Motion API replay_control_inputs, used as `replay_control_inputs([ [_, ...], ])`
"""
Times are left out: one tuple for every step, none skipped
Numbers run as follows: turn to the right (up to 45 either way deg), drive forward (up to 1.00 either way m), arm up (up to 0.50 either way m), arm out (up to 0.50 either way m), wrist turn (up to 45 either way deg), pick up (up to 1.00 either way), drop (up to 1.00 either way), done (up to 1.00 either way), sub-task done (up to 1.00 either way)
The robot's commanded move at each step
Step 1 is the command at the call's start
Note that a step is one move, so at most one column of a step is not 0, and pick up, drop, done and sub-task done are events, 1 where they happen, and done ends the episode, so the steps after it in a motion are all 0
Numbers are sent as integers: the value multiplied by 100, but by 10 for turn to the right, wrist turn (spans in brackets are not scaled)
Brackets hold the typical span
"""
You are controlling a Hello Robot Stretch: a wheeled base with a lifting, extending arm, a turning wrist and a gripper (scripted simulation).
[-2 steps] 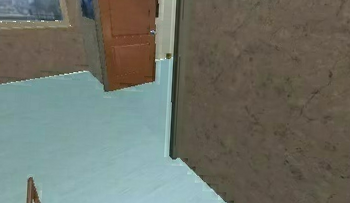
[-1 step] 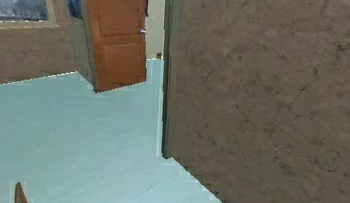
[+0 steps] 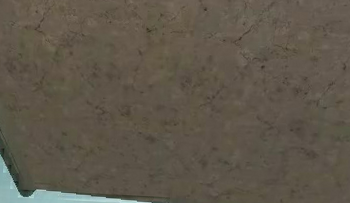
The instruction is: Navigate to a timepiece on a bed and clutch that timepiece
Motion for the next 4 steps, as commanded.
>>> replay_control_inputs([
  [450, 0, 0, 0, 0, 0, 0, 0, 0],
  [30, 0, 0, 0, 0, 0, 0, 0, 0],
  [0, 10, 0, 0, 0, 0, 0, 0, 0],
  [-450, 0, 0, 0, 0, 0, 0, 0, 0],
])
